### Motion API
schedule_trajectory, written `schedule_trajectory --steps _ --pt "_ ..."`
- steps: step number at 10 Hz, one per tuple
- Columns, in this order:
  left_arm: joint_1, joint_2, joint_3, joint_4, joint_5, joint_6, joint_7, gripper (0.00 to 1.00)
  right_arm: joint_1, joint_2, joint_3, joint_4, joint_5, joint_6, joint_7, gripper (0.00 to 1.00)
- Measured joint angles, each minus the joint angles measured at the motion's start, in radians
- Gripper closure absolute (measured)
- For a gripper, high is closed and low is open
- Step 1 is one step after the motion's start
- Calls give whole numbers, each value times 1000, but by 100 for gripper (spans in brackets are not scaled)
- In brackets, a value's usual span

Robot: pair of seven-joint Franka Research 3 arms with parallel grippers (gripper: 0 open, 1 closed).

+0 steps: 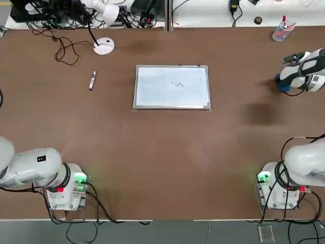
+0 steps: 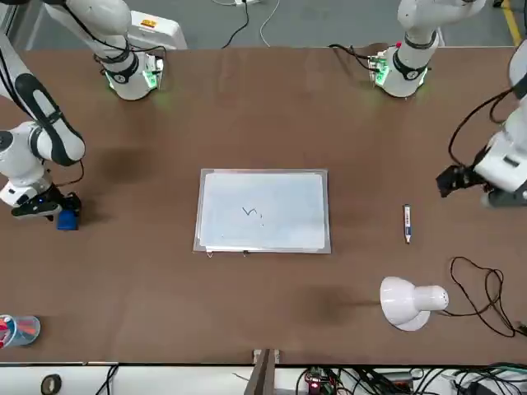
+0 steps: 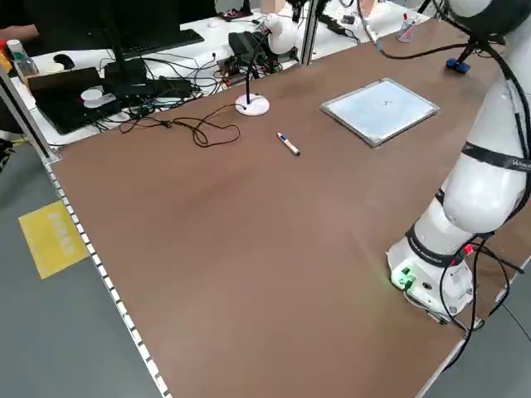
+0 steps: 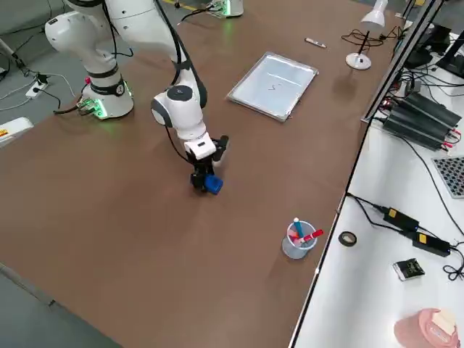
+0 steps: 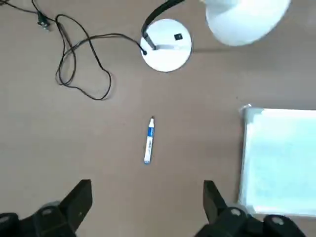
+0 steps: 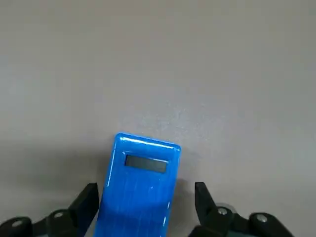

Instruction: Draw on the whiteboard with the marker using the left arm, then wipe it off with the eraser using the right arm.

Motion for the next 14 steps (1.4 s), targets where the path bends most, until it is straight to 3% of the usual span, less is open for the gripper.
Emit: schedule_trajectory --steps 1,3,4,5,9,14 --pt "0 -31 17 7 -25 -31 17 0 0 1 0 0 0 2 0 23" --pt "-9 -94 47 10 -62 -104 31 0 0 4 1 0 0 10 0 30" --pt "-25 -121 72 10 -86 -145 40 0 0 5 1 0 0 12 0 41" --pt "-49 -146 105 9 -110 -179 43 0 0 5 1 0 0 14 0 44" --pt "-131 -200 201 3 -134 -248 52 0 0 5 2 0 2 15 7 44" --pt "-139 -199 218 -10 -134 -252 52 0 16 4 32 12 5 11 172 44"
